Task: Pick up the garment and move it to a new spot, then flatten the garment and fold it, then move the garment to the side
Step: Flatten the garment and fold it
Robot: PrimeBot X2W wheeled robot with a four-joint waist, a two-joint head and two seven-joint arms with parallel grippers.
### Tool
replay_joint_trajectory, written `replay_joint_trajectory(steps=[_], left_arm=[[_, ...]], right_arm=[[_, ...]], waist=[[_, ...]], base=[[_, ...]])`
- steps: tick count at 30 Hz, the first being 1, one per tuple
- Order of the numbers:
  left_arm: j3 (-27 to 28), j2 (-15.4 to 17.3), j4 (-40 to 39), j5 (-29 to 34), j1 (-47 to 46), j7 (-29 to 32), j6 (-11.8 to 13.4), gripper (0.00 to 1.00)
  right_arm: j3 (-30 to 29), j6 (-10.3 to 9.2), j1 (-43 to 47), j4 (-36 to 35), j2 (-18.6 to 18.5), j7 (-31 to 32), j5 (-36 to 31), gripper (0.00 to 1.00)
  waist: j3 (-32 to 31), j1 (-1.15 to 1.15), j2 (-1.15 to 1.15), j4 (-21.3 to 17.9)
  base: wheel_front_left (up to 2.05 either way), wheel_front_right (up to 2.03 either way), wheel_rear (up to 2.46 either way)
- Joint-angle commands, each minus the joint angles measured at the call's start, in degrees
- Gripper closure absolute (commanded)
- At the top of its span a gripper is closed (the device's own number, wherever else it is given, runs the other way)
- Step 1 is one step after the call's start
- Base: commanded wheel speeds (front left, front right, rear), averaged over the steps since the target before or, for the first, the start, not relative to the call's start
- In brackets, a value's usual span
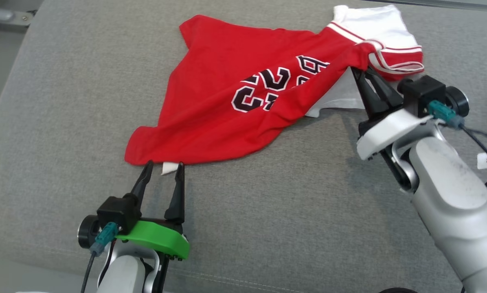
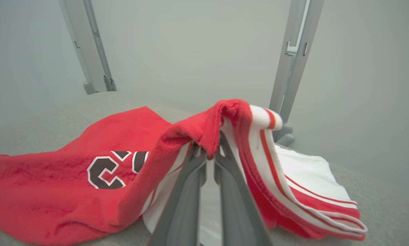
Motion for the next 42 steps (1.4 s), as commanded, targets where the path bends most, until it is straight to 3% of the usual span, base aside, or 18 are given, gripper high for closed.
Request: replay_joint_trajectory(steps=[1,2,3,6,13,27,42], left_arm=[[-1.2,0.1,0.1,-0.9,-0.9,0.0,0.5,0.00],[-2.0,0.1,0.2,-1.4,-0.9,0.0,0.8,0.00],[-3.6,0.1,0.2,-2.0,-0.9,0.0,1.2,0.00],[-5.0,0.1,0.6,-3.1,-0.3,0.0,1.9,0.00],[-5.1,0.1,0.7,-3.2,0.2,0.0,2.6,0.00],[-2.4,0.1,1.6,0.6,0.1,0.0,1.0,0.00],[-3.5,0.1,0.3,-0.2,-1.2,0.0,1.5,0.00]], right_arm=[[0.3,-0.03,-2.6,3.9,-0.5,0.3,-0.6,1.00],[0.3,-0.04,-4.6,7.3,-0.5,1.1,-0.7,0.91],[0.0,-0.03,-8.7,12.7,-0.2,1.4,-0.6,0.00],[-1.6,-0.04,-12.9,20.6,-0.4,1.3,-1.6,0.00],[-3.6,-0.04,-16.4,27.3,1.3,0.0,-2.8,0.00],[-4.5,-0.04,-3.8,18.7,3.0,-0.1,0.6,0.00],[-8.2,-0.03,-7.9,21.1,1.9,-0.1,0.4,0.00]], waist=[[2.0,0.00,0.00,5.2],[2.3,0.00,0.00,6.2],[2.9,0.00,0.00,8.1],[3.5,0.00,0.00,9.8],[3.4,0.00,0.00,8.7],[-0.2,0.00,0.00,0.2],[5.5,0.00,0.00,3.9]], base=[[0.00,0.00,0.00],[0.00,0.00,0.00],[0.00,0.00,0.00],[0.00,0.00,0.00],[0.00,0.00,0.00],[0.00,0.00,0.00],[0.00,0.00,0.00]])
